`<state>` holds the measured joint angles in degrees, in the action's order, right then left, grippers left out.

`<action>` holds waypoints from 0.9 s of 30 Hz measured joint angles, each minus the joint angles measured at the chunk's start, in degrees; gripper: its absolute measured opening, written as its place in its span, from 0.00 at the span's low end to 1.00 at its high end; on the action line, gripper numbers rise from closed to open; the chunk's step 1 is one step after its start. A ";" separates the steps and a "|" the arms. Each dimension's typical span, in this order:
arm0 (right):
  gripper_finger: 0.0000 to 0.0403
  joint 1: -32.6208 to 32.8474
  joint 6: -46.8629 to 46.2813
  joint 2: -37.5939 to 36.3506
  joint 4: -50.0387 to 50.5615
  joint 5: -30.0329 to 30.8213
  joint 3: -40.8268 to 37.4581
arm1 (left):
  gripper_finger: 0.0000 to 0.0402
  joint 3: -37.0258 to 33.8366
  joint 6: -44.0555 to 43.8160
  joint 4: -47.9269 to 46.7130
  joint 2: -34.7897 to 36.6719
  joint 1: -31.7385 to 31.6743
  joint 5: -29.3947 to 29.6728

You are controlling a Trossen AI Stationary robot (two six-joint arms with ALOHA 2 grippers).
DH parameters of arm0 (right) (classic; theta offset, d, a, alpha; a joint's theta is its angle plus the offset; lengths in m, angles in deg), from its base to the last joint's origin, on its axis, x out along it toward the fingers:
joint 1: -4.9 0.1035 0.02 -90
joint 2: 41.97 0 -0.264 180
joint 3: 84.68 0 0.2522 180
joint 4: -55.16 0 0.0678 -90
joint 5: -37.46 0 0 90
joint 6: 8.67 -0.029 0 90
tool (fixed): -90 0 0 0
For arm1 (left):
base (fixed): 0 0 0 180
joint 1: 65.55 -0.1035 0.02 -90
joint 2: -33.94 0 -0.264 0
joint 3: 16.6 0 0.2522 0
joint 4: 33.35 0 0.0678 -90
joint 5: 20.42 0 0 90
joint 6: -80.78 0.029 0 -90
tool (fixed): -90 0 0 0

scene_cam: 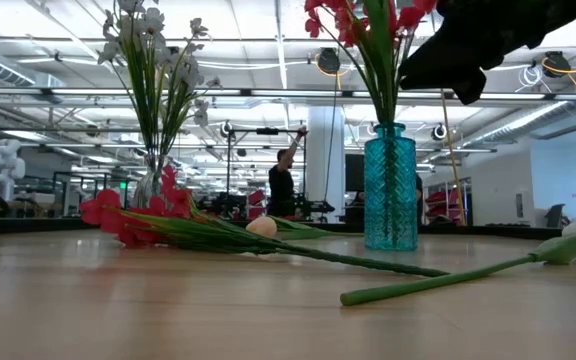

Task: Sort flowers into vase by color
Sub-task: Put the top red flowers into the blue vase, then put the white tulip into the transparent vase

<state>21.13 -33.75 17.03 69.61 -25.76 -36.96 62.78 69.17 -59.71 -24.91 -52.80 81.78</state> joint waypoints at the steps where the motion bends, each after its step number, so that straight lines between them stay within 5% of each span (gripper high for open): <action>1: 0.32 0.00 -0.02 -0.47 0.77 -0.06 0.00 | 0.22 0.00 0.00 0.02 0.00 0.02 0.00; 19: 0.32 0.00 -7.21 -13.90 19.04 -4.39 0.02 | 0.22 0.00 0.02 -0.17 -0.06 0.02 5.73; 27: 0.31 0.00 -17.19 -19.78 35.49 -4.72 0.02 | 0.22 0.07 -0.06 -0.11 -5.44 4.31 14.25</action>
<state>21.13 -50.94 -2.74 105.10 -30.48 -36.94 62.85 69.11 -59.82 -30.35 -48.49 96.03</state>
